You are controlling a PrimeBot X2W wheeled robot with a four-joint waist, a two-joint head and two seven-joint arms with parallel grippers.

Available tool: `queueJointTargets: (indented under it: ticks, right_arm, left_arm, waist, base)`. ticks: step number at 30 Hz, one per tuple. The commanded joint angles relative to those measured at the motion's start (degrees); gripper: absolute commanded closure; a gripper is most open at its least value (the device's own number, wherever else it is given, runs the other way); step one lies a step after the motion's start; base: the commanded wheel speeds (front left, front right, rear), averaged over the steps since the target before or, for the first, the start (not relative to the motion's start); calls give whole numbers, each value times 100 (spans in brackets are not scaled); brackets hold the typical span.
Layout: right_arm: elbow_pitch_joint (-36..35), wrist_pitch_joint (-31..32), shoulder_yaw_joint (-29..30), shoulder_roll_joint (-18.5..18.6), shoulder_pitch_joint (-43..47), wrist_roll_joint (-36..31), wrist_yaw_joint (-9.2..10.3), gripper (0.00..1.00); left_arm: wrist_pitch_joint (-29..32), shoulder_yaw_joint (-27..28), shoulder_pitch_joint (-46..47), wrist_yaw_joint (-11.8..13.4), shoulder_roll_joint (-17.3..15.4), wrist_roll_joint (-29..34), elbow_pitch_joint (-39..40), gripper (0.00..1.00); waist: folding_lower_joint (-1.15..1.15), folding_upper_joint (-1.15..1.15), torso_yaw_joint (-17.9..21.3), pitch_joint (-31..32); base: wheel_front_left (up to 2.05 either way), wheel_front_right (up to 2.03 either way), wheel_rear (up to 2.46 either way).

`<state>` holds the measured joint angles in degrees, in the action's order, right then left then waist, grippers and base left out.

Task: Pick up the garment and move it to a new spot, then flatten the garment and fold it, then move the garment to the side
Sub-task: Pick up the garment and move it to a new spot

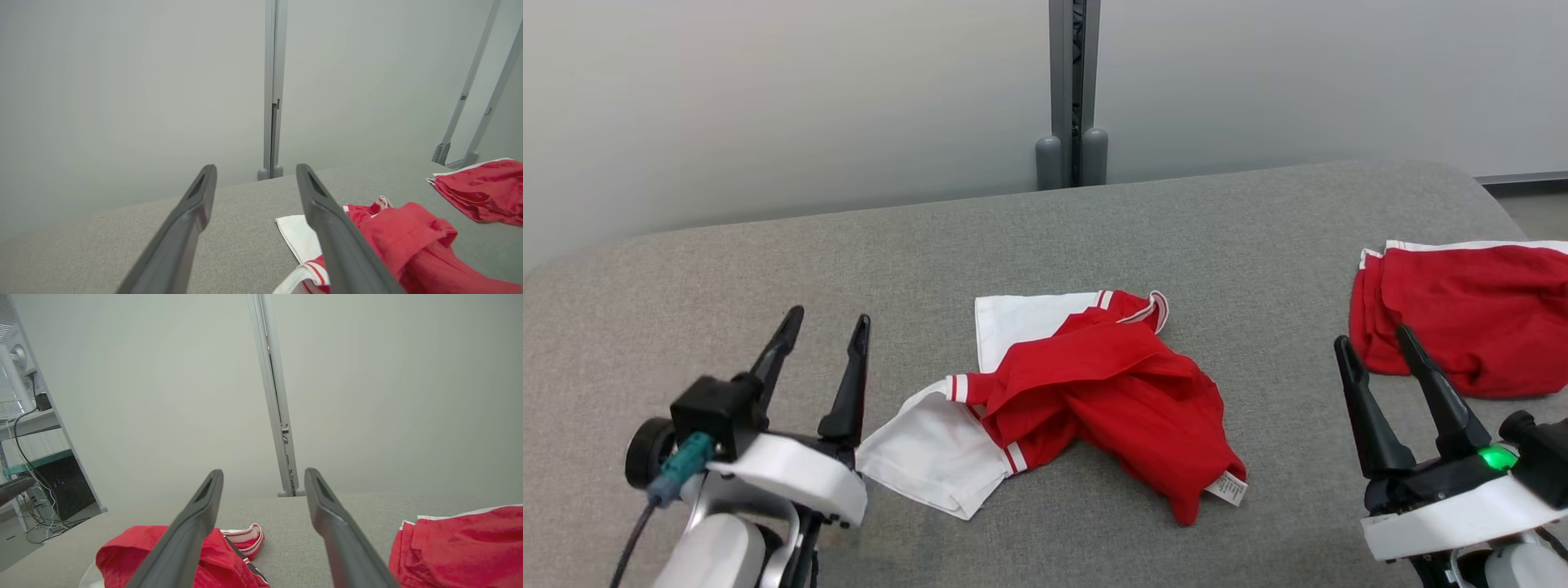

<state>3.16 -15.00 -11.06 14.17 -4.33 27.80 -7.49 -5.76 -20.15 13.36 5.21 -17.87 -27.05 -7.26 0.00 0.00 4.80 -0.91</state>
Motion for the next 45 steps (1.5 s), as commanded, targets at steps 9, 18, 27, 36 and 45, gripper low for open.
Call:
queueJointTargets:
  ticks: [9,18,27,36,45]
  right_arm:
    - [100,-24,587,-137,259,-210,0,0]
    - [249,-24,609,-143,303,-216,0,0]
    - [295,-24,512,-32,243,-159,0,0]
    - [331,-24,405,8,232,-120,0,0]
    - [342,-24,361,27,244,-105,0,0]
  left_arm:
    - [-944,369,-970,464,452,523,-123,0]
    - [-946,1026,-1561,143,1091,931,21,0]
    - [-947,1361,-1486,-296,1392,1248,-206,0]
    - [-948,1515,-1408,-489,1474,1352,-273,0]
    - [-948,1476,-1402,-535,1487,1306,-322,0]
  waist:
    - [0,0,17,39]
    - [0,0,-46,34]
    - [0,0,-142,25]
    - [0,0,-191,42]
    - [0,0,-200,70]
  base:
    - [0,0,0]
    - [0,0,0]
    - [0,0,0]
    - [0,0,0]
    - [0,0,0]
